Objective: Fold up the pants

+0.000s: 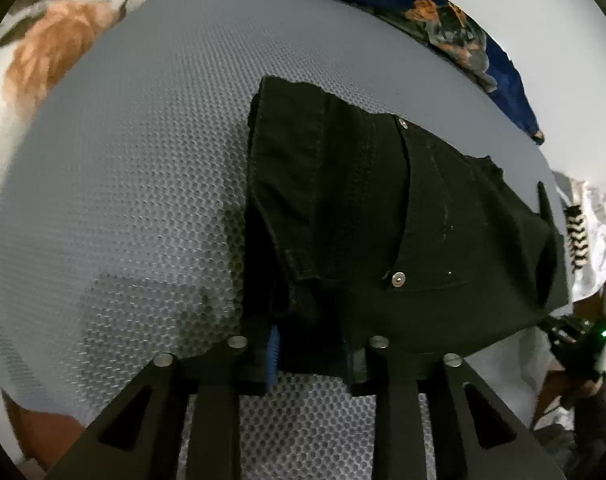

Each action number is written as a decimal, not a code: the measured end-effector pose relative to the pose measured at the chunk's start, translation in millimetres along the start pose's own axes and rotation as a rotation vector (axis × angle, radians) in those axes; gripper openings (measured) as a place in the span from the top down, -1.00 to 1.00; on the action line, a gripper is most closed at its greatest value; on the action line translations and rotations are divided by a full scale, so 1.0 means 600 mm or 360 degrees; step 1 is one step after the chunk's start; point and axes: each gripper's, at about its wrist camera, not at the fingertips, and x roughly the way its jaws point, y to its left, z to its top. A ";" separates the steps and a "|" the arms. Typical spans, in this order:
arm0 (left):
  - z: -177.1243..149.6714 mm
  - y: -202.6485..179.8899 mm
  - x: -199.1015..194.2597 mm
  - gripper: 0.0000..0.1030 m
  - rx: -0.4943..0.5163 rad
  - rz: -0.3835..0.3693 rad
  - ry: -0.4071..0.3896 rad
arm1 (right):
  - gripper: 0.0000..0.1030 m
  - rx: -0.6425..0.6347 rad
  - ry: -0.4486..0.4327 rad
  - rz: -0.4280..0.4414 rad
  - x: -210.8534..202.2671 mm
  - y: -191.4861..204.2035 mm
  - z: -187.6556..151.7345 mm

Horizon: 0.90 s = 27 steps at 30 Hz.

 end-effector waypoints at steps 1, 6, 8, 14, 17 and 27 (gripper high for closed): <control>-0.001 -0.004 -0.007 0.32 0.0013 0.0015 -0.0015 | 0.86 0.0023 0.0003 0.0023 -0.001 -0.004 0.001; -0.018 -0.022 -0.056 0.00 0.0186 0.0222 -0.0106 | 0.82 0.0080 -0.0001 0.0082 -0.002 -0.014 0.004; -0.027 -0.038 -0.082 0.00 0.0244 0.0294 -0.0183 | 0.81 0.0087 -0.0011 0.0096 -0.004 -0.017 0.005; -0.042 -0.164 -0.104 0.00 0.0558 0.0141 -0.0400 | 0.78 0.0189 -0.0045 0.0196 -0.009 -0.037 0.010; -0.047 -0.251 -0.068 0.00 0.0732 -0.0023 -0.0380 | 0.77 0.0233 -0.0064 0.0239 -0.014 -0.043 0.013; -0.110 -0.488 0.072 0.00 0.1278 -0.0303 -0.0150 | 0.73 0.0262 -0.0086 0.0320 -0.023 -0.057 0.024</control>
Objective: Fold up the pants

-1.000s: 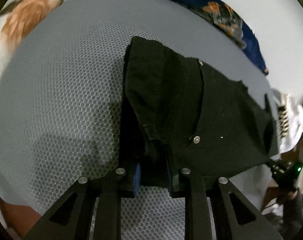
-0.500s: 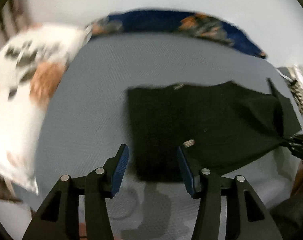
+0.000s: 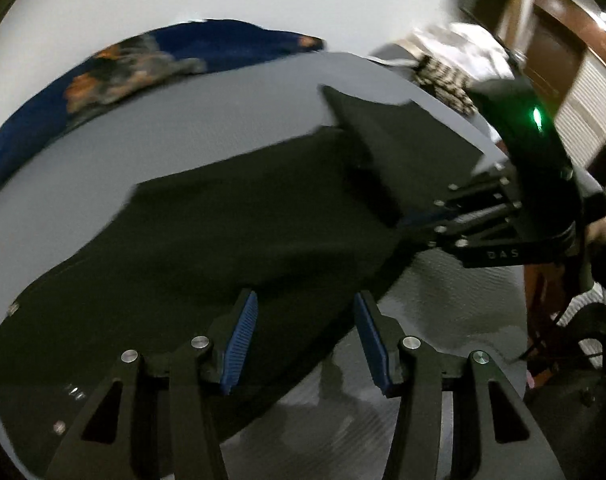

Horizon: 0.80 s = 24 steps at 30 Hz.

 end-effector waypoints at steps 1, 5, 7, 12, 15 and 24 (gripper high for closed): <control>0.006 -0.008 0.010 0.00 0.0023 -0.0006 0.0006 | 0.73 -0.0010 0.0000 0.0002 0.000 0.001 0.002; 0.028 -0.035 0.049 0.00 0.0092 0.0009 0.0014 | 0.73 -0.0015 0.0002 0.0021 0.000 -0.002 0.008; 0.034 -0.044 0.068 0.01 0.0115 0.0022 0.0032 | 0.73 -0.0003 0.0001 0.0032 0.000 -0.005 0.008; 0.032 -0.076 0.125 0.58 0.0193 0.0039 0.0137 | 0.71 0.0025 -0.0007 0.0067 0.001 -0.009 0.011; 0.034 -0.074 0.140 0.78 0.0169 0.0050 0.0166 | 0.66 0.0015 0.0024 0.0088 -0.001 -0.014 0.005; 0.038 -0.058 0.144 0.81 0.0016 -0.0022 0.0167 | 0.36 0.0497 -0.0241 0.0188 -0.079 -0.213 -0.005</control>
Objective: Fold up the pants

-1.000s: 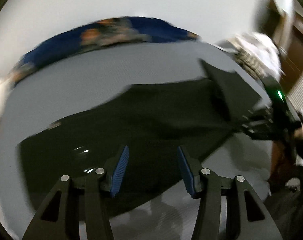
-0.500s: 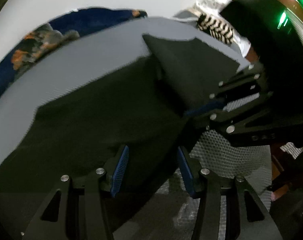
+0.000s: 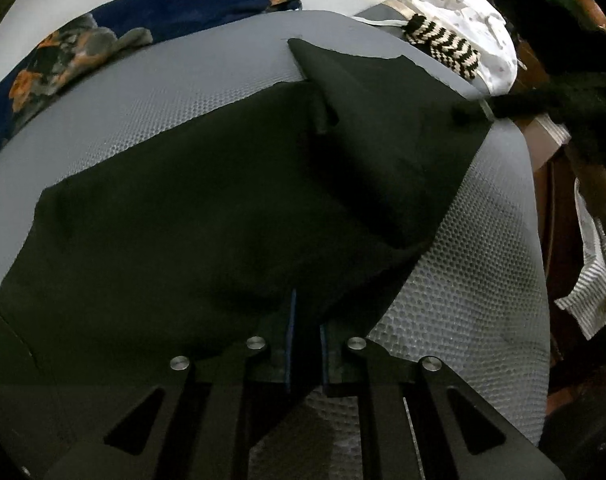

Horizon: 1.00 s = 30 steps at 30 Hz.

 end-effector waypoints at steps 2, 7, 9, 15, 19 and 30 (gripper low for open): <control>0.001 0.004 0.000 0.81 -0.0032 -0.0016 0.0002 | 0.36 0.0175 -0.0071 -0.0045 -0.009 -0.065 0.018; 0.003 0.010 0.001 0.81 -0.0089 -0.0041 0.0015 | 0.36 0.0521 -0.0228 -0.0088 -0.021 -0.204 0.059; 0.003 0.010 0.001 0.81 -0.0100 -0.0041 0.0019 | 0.36 0.0599 -0.0261 -0.0108 -0.018 -0.240 0.074; 0.005 0.015 0.004 0.81 -0.0146 -0.0060 0.0038 | 0.38 0.0703 -0.0318 -0.0090 0.001 -0.297 0.109; 0.004 0.014 0.006 0.81 -0.0157 -0.0059 0.0045 | 0.49 0.0710 -0.0331 -0.0074 0.009 -0.305 0.123; 0.011 0.011 0.009 0.81 -0.0159 -0.0034 0.0051 | 0.95 0.0569 -0.0458 -0.0257 -0.031 -0.260 0.137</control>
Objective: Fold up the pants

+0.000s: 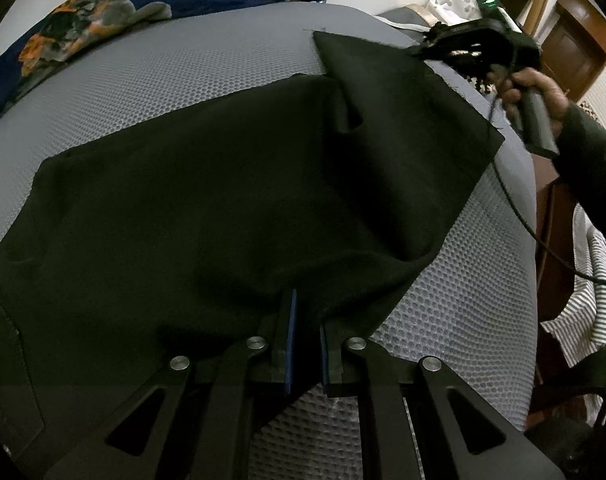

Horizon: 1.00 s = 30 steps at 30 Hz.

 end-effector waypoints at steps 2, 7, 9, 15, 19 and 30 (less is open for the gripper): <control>0.000 -0.003 0.000 0.81 0.0012 0.0012 -0.0002 | 0.96 -0.0057 -0.0093 -0.0085 -0.046 0.005 -0.007; -0.003 -0.017 0.002 0.80 0.0066 0.0039 -0.0008 | 0.97 -0.0074 -0.0212 -0.0371 -0.129 -0.037 -0.058; -0.003 -0.023 0.004 0.78 0.0086 0.0039 -0.0012 | 0.98 -0.0007 -0.0165 -0.0456 -0.135 -0.075 -0.093; -0.004 -0.040 0.008 0.78 0.0179 0.0080 -0.0021 | 0.98 0.0162 -0.0095 -0.0543 -0.131 -0.152 -0.161; -0.005 -0.033 0.011 0.76 0.0168 0.0047 -0.0034 | 0.99 0.0162 -0.0110 -0.0561 -0.137 -0.161 -0.165; -0.008 -0.013 -0.031 0.06 0.0064 -0.0109 -0.0046 | 0.58 0.0101 -0.0087 -0.0520 -0.168 -0.145 -0.108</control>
